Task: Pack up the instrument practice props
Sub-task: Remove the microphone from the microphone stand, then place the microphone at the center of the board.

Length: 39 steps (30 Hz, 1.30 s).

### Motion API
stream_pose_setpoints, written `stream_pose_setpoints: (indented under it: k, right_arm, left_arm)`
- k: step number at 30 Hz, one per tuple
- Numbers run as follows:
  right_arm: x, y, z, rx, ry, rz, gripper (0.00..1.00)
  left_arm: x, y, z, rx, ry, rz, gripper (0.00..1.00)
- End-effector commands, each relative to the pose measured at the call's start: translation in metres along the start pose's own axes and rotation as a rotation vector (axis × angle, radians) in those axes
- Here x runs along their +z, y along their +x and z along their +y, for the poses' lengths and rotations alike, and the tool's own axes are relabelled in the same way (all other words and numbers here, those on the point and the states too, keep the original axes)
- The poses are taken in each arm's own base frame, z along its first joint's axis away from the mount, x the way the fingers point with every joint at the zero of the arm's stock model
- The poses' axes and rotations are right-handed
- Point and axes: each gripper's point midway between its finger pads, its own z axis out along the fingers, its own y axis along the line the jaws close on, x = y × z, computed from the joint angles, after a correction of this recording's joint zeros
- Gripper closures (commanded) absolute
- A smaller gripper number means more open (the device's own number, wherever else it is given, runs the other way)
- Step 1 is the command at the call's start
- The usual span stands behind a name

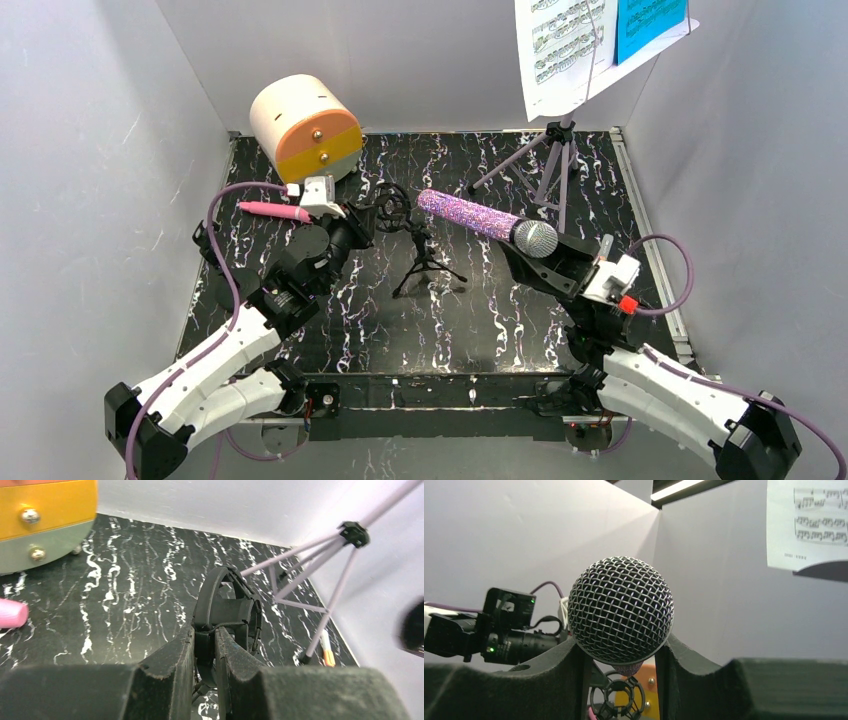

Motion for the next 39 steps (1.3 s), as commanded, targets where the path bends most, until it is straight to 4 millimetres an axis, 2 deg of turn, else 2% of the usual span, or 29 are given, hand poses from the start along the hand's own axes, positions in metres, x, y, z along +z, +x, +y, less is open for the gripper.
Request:
stream_pose_setpoints:
  k: [1, 6, 11, 13, 17, 23, 28, 36, 39]
  right_arm:
    - [0.009, -0.003, -0.02, -0.036, 0.091, 0.01, 0.99]
    - [0.01, 0.012, -0.028, -0.026, 0.13, 0.074, 0.99]
    - [0.009, 0.018, -0.039, -0.012, 0.2, 0.118, 0.99]
    - [0.006, 0.016, -0.044, -0.014, 0.227, 0.111, 0.99]
    - [0.005, 0.004, -0.051, -0.044, 0.268, 0.103, 0.99]
    - [0.011, -0.011, -0.054, -0.079, 0.272, 0.111, 0.99]
    - [0.02, -0.014, -0.058, -0.1, 0.276, 0.114, 0.99]
    - [0.053, 0.006, -0.065, -0.074, 0.269, 0.213, 0.99]
    - [0.066, 0.015, -0.06, -0.051, 0.231, 0.227, 0.99]
  left_arm:
    - [-0.005, 0.024, -0.013, 0.076, 0.121, 0.088, 0.94]
    - [-0.005, 0.024, -0.04, 0.061, 0.247, 0.102, 0.84]
    - [0.001, 0.026, -0.048, 0.061, 0.272, 0.124, 0.74]
    - [0.002, 0.025, -0.051, 0.059, 0.28, 0.123, 0.68]
    - [0.003, 0.021, -0.056, 0.058, 0.295, 0.122, 0.63]
    - [0.001, 0.013, -0.055, 0.091, 0.287, 0.111, 0.5]
    - [-0.001, -0.004, -0.055, 0.205, 0.285, 0.103, 0.39]
    - [-0.012, -0.044, -0.069, 0.476, 0.367, 0.074, 0.2]
    - [-0.019, -0.066, -0.085, 0.575, 0.451, 0.015, 0.15]
